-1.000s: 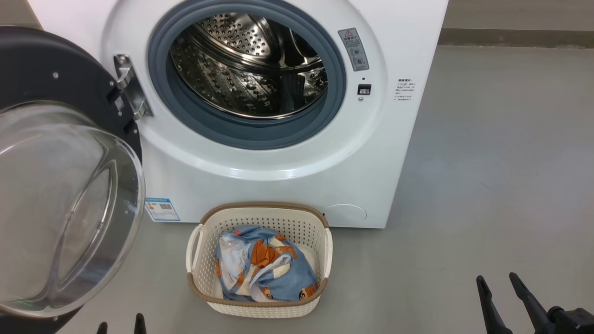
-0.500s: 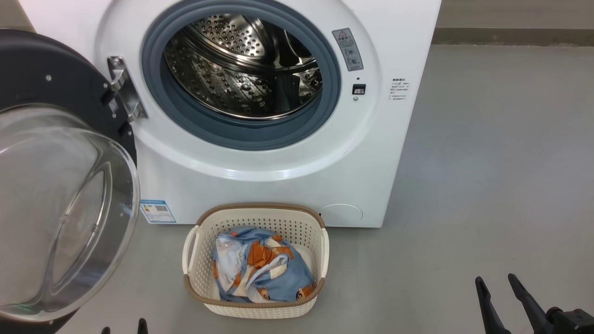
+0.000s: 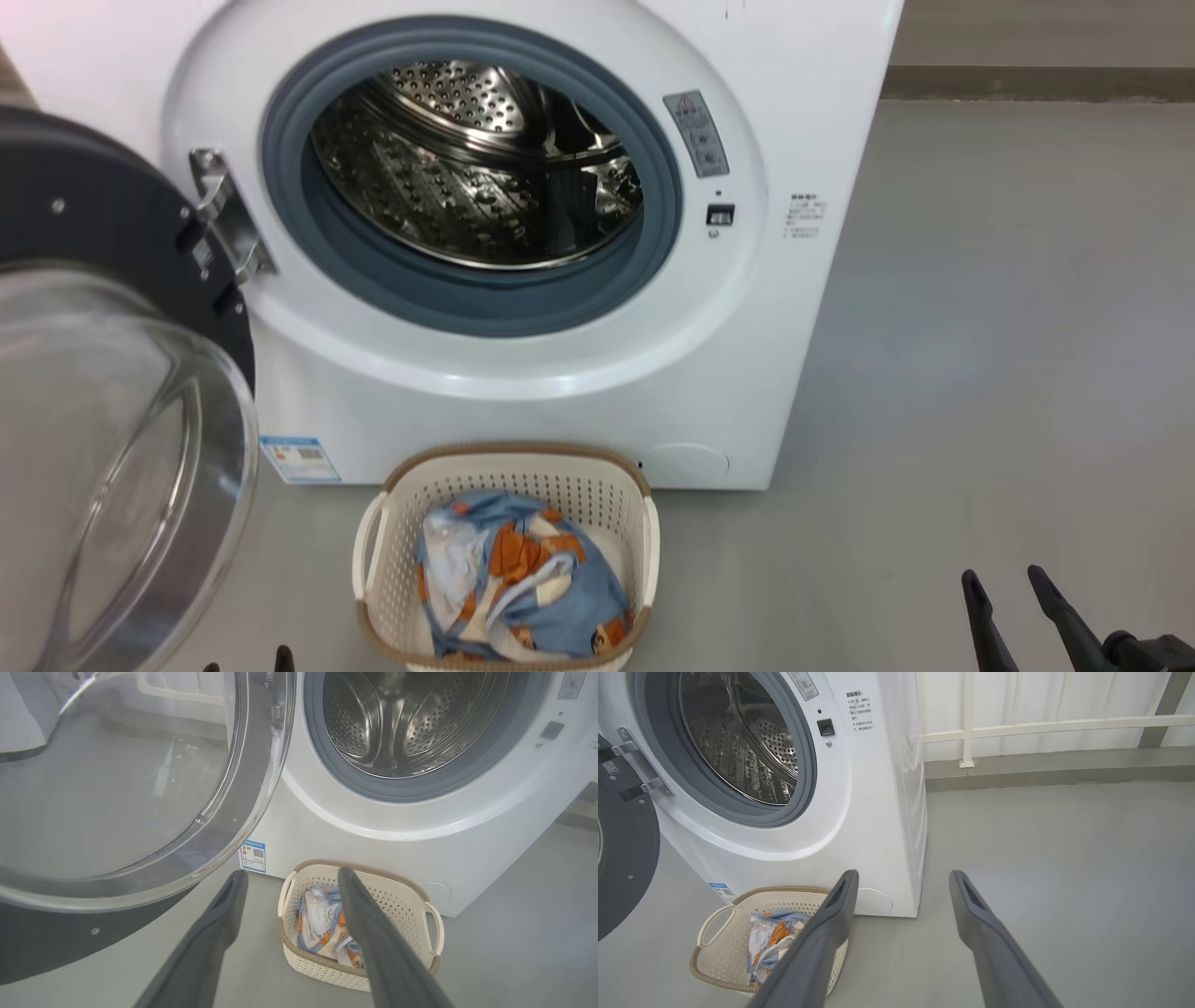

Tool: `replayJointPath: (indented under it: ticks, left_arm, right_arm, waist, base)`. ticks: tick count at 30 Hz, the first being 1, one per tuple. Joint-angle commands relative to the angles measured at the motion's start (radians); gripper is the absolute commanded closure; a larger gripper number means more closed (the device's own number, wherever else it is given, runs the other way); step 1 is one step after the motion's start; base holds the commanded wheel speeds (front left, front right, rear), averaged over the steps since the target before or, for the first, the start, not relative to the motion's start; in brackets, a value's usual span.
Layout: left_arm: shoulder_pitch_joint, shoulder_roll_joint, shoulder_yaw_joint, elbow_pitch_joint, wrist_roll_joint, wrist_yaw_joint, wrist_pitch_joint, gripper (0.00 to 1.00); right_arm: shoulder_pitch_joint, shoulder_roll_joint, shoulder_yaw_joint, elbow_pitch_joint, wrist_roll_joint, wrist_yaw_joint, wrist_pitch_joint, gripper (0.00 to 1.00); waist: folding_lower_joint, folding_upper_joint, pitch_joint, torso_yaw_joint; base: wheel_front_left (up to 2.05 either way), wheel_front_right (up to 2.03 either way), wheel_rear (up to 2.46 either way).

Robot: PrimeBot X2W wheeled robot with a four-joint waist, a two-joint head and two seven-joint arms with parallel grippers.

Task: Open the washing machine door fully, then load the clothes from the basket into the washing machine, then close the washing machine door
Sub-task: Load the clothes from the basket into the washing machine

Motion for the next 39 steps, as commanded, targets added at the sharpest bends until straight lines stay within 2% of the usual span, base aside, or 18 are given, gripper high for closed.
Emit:
replayJointPath:
  ticks: [1, 11, 29, 36, 39]
  left_arm:
    - [-0.028, 0.003, 0.037, -0.023, 0.009, 0.011, -0.011, 0.0]
    - [-0.034, 0.003, 0.033, -0.02, 0.02, 0.023, -0.011, 0.0]
    - [-0.043, 0.003, 0.01, -0.048, 0.031, 0.024, -0.011, 0.0]
    - [-0.075, 0.004, -0.086, 0.008, 0.026, 0.006, -0.01, 0.0]
    - [-0.126, 0.004, -0.117, 0.064, 0.019, -0.029, -0.01, 0.0]
  right_arm:
    - [-0.016, -0.011, 0.022, -0.021, -0.002, 0.002, -0.012, 0.0]
    - [-0.016, -0.012, 0.022, -0.019, 0.003, 0.002, -0.012, 0.0]
    - [-0.023, -0.012, 0.022, -0.021, 0.007, 0.002, -0.012, 0.0]
    - [-0.044, -0.016, 0.029, -0.028, 0.013, 0.002, -0.012, 0.0]
    - [-0.059, -0.017, 0.035, -0.03, 0.018, 0.002, -0.012, 0.0]
  waist:
    - [0.0, 0.0, 0.0, 0.001]
    - [0.0, 0.0, 0.002, 0.003]
    - [0.0, 0.0, 0.036, 0.003]
    - [0.0, 0.0, 0.106, -0.016]
    - [0.0, 0.0, 0.155, -0.03]
  base:
    - [1.76, -1.96, 0.2]
    - [1.09, -1.14, 0.06]
    - [0.04, -0.04, 0.0]
    - [0.0, 0.0, 0.0]
    - [0.0, 0.0, 0.0]
